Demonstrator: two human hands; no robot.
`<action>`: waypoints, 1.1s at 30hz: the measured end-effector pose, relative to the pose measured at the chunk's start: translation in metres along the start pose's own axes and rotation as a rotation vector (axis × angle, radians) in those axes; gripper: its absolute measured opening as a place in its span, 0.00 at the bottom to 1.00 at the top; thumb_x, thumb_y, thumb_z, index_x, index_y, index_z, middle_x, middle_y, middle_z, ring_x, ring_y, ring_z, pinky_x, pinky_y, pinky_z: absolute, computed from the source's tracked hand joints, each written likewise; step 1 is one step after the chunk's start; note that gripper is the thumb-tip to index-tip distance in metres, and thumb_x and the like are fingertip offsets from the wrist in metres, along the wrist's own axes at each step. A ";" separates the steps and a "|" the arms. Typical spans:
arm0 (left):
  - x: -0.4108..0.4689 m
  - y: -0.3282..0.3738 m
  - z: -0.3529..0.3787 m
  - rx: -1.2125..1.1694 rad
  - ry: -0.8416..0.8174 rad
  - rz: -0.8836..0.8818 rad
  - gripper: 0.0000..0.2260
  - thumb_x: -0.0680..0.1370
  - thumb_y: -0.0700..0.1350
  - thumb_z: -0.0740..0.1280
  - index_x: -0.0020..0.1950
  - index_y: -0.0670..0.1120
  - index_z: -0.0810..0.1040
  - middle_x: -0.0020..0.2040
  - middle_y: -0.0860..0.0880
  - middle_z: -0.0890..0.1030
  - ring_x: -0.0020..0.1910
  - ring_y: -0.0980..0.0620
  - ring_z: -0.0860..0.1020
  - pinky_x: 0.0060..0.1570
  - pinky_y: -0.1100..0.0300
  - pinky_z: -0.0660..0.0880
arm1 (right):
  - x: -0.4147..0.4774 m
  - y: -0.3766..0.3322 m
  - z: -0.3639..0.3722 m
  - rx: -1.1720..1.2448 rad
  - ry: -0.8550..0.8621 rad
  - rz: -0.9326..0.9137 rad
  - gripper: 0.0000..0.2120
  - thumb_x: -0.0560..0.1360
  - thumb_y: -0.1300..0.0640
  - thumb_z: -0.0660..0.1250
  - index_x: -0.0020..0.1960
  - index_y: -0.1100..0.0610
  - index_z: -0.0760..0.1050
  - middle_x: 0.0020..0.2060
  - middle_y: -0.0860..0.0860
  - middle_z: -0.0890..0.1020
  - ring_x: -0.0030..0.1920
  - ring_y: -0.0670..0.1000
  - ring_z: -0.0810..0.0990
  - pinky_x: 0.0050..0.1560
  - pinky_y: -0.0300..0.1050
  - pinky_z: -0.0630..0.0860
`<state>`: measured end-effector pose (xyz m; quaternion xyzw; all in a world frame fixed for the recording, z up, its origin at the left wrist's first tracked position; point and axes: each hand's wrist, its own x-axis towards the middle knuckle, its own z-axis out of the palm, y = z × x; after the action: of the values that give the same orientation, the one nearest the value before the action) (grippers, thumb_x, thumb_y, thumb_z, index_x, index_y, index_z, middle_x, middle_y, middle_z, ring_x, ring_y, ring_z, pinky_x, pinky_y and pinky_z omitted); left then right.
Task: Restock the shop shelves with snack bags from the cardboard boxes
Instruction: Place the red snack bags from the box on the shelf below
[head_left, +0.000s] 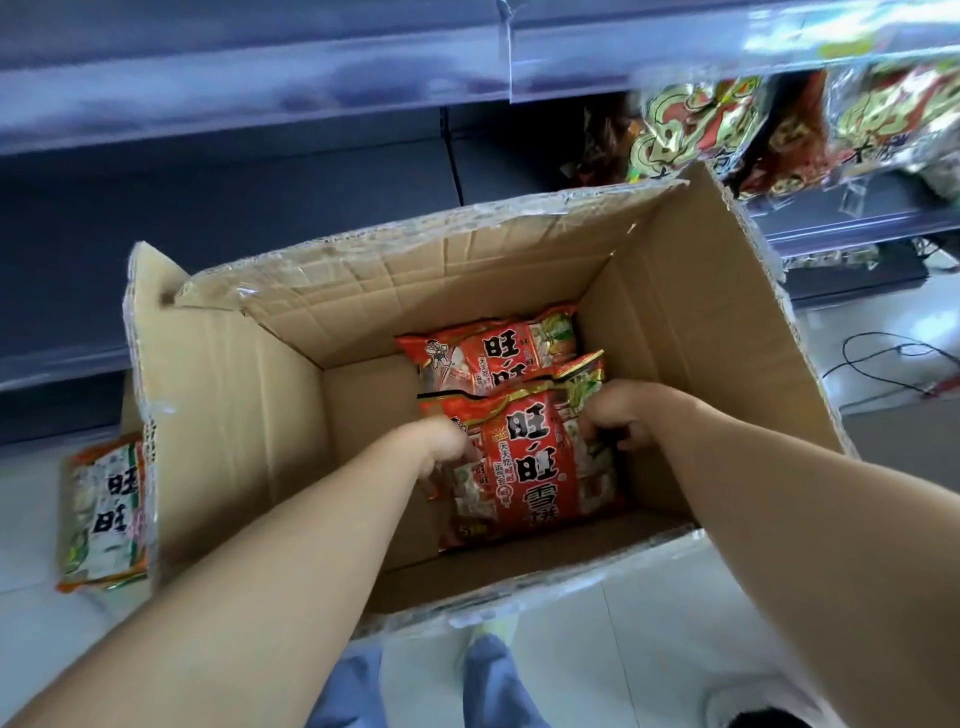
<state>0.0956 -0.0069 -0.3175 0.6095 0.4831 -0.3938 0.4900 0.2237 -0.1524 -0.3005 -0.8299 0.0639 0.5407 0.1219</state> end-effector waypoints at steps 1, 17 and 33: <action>0.001 0.001 0.000 -0.033 0.001 -0.003 0.17 0.78 0.38 0.66 0.66 0.38 0.71 0.66 0.39 0.73 0.66 0.40 0.72 0.64 0.45 0.71 | 0.003 -0.001 0.000 0.031 -0.005 -0.002 0.19 0.72 0.67 0.65 0.63 0.61 0.72 0.63 0.57 0.75 0.63 0.58 0.73 0.53 0.49 0.70; -0.107 0.016 -0.036 -0.057 0.152 0.160 0.42 0.70 0.32 0.73 0.74 0.45 0.51 0.66 0.41 0.70 0.63 0.42 0.73 0.48 0.49 0.75 | -0.104 -0.030 -0.015 0.397 0.044 -0.238 0.44 0.62 0.68 0.74 0.72 0.60 0.55 0.62 0.60 0.74 0.63 0.60 0.73 0.51 0.54 0.73; -0.313 0.033 -0.107 0.032 0.386 0.524 0.15 0.68 0.35 0.76 0.44 0.45 0.71 0.47 0.45 0.80 0.47 0.46 0.78 0.48 0.51 0.76 | -0.281 -0.070 -0.062 0.541 0.139 -0.603 0.27 0.67 0.67 0.72 0.64 0.63 0.67 0.56 0.55 0.76 0.57 0.53 0.74 0.51 0.48 0.69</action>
<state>0.0592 0.0327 0.0102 0.7842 0.3875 -0.1391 0.4642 0.1804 -0.1087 -0.0105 -0.7840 -0.0344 0.3871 0.4841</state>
